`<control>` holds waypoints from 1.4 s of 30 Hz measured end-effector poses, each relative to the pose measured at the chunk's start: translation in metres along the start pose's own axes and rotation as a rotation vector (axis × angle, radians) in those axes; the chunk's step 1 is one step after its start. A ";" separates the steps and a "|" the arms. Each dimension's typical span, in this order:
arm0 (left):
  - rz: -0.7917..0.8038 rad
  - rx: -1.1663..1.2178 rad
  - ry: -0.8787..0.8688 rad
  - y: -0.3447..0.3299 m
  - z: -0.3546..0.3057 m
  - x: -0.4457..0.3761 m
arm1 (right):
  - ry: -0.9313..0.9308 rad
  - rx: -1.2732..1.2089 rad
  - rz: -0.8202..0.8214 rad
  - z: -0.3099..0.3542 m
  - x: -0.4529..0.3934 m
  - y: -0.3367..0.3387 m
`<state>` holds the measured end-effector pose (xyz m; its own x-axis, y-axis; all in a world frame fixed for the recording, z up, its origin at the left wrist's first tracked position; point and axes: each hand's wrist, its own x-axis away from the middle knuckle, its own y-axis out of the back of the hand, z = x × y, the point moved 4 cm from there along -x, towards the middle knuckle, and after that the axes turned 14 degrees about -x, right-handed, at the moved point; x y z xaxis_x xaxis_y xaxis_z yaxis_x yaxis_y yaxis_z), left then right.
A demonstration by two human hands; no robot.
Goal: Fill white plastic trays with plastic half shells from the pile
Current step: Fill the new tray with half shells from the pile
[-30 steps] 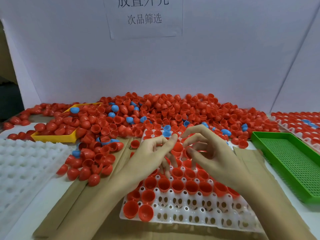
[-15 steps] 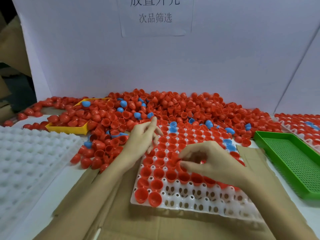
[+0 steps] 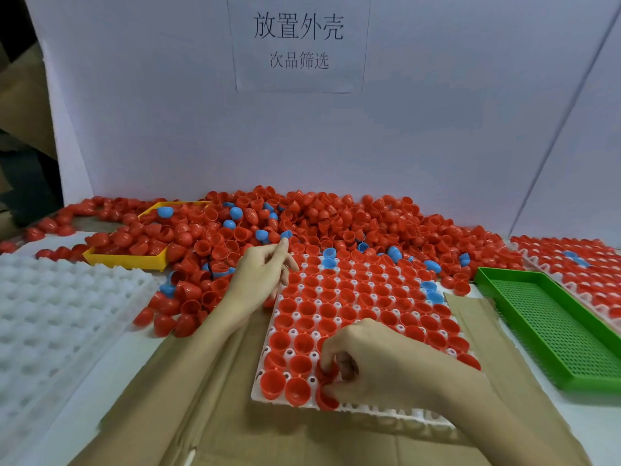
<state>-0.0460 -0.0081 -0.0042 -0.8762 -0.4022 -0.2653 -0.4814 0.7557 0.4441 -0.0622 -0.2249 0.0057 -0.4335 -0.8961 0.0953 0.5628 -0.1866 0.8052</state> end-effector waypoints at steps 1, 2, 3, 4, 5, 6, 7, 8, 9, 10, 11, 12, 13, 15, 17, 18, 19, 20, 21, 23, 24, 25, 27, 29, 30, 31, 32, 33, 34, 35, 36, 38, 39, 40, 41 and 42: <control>0.004 -0.001 -0.004 0.000 -0.001 0.000 | 0.001 -0.015 0.015 0.000 0.000 0.003; 0.007 -0.004 -0.007 0.001 -0.001 0.000 | 0.006 -0.035 0.028 0.001 0.001 0.006; 0.010 -0.010 -0.011 0.001 -0.001 0.000 | 0.013 -0.058 0.034 0.002 0.001 0.010; 0.011 -0.019 -0.017 0.001 -0.001 -0.001 | 0.017 -0.088 0.032 0.002 0.001 0.014; 0.011 -0.028 -0.022 0.001 -0.001 -0.001 | 0.017 -0.123 0.030 0.001 0.001 0.018; 0.009 -0.036 -0.025 0.002 -0.001 -0.001 | 0.016 -0.156 0.027 -0.002 0.000 0.023; 0.009 -0.039 -0.028 0.001 0.000 -0.001 | 0.016 -0.177 0.012 -0.005 -0.001 0.030; 0.007 -0.039 -0.031 0.001 0.000 -0.002 | 0.013 -0.187 -0.022 -0.012 -0.004 0.039; 0.004 -0.037 -0.034 0.001 0.001 -0.002 | 0.006 -0.195 -0.078 -0.021 -0.008 0.051; -0.002 -0.037 -0.038 0.001 0.001 -0.002 | -0.006 -0.203 -0.158 -0.035 -0.012 0.065; -0.008 -0.036 -0.041 0.001 0.002 -0.003 | -0.028 -0.205 -0.259 -0.051 -0.017 0.081; -0.011 -0.034 -0.044 0.001 0.002 -0.003 | -0.061 -0.191 -0.374 -0.071 -0.022 0.098; -0.012 -0.032 -0.047 0.001 0.003 -0.003 | -0.105 -0.156 -0.493 -0.094 -0.025 0.114; -0.011 -0.027 -0.053 0.002 0.004 -0.004 | -0.212 -0.046 -0.686 -0.143 -0.027 0.142; -0.011 -0.022 -0.062 0.002 0.004 -0.005 | -0.323 0.065 -0.777 -0.189 -0.023 0.163; -0.012 -0.021 -0.067 0.003 0.004 -0.005 | -0.382 0.112 -0.779 -0.208 -0.020 0.169; -0.014 -0.022 -0.071 0.003 0.004 -0.005 | -0.439 0.151 -0.756 -0.222 -0.017 0.172; -0.015 -0.026 -0.074 0.003 0.004 -0.006 | -0.476 0.184 -0.715 -0.233 -0.015 0.172; -0.014 -0.030 -0.074 0.002 0.004 -0.006 | -0.483 0.219 -0.664 -0.241 -0.014 0.169; -0.007 -0.040 -0.077 0.002 0.003 -0.006 | -0.459 0.279 -0.571 -0.251 -0.016 0.159; -0.005 -0.048 -0.079 0.001 0.003 -0.005 | -0.451 0.306 -0.537 -0.255 -0.018 0.155; 0.000 -0.057 -0.082 0.001 0.003 -0.005 | -0.453 0.331 -0.520 -0.258 -0.020 0.151; 0.010 -0.062 -0.087 0.000 0.003 -0.004 | -0.469 0.352 -0.550 -0.261 -0.022 0.149; 0.015 -0.059 -0.091 0.000 0.003 -0.004 | -0.487 0.306 -0.598 -0.261 -0.021 0.153; 0.019 -0.059 -0.094 -0.001 0.003 -0.004 | -0.511 0.261 -0.621 -0.261 -0.020 0.156; 0.024 -0.061 -0.099 -0.001 0.003 -0.003 | -0.539 0.219 -0.649 -0.262 -0.017 0.157; 0.027 -0.064 -0.103 -0.002 0.002 -0.003 | -0.547 0.192 -0.684 -0.261 -0.014 0.158; 0.029 -0.068 -0.104 -0.002 0.002 -0.003 | -0.530 0.175 -0.726 -0.260 -0.012 0.158; 0.031 -0.070 -0.103 -0.002 0.002 -0.003 | -0.492 0.155 -0.778 -0.258 -0.009 0.158; 0.033 -0.071 -0.100 -0.002 0.002 -0.004 | -0.449 0.131 -0.832 -0.256 -0.007 0.157; 0.036 -0.070 -0.099 -0.002 0.002 -0.004 | -0.409 0.107 -0.887 -0.254 -0.004 0.155; 0.040 -0.070 -0.102 -0.003 0.002 -0.004 | -0.347 0.040 -1.010 -0.250 0.003 0.151; 0.040 -0.070 -0.105 -0.003 0.001 -0.004 | -0.326 -0.007 -1.068 -0.249 0.008 0.149; 0.040 -0.071 -0.106 -0.003 0.001 -0.003 | -0.310 -0.046 -1.114 -0.249 0.011 0.147; 0.040 -0.074 -0.107 -0.004 0.001 -0.003 | -0.301 -0.065 -1.143 -0.248 0.014 0.145; 0.042 -0.079 -0.108 -0.004 0.001 -0.003 | -0.303 -0.056 -1.157 -0.247 0.016 0.143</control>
<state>-0.0414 -0.0099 -0.0060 -0.8904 -0.3101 -0.3334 -0.4482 0.7258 0.5219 0.1854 -0.3653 -0.0222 -0.8469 -0.0549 -0.5289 -0.2438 -0.8439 0.4779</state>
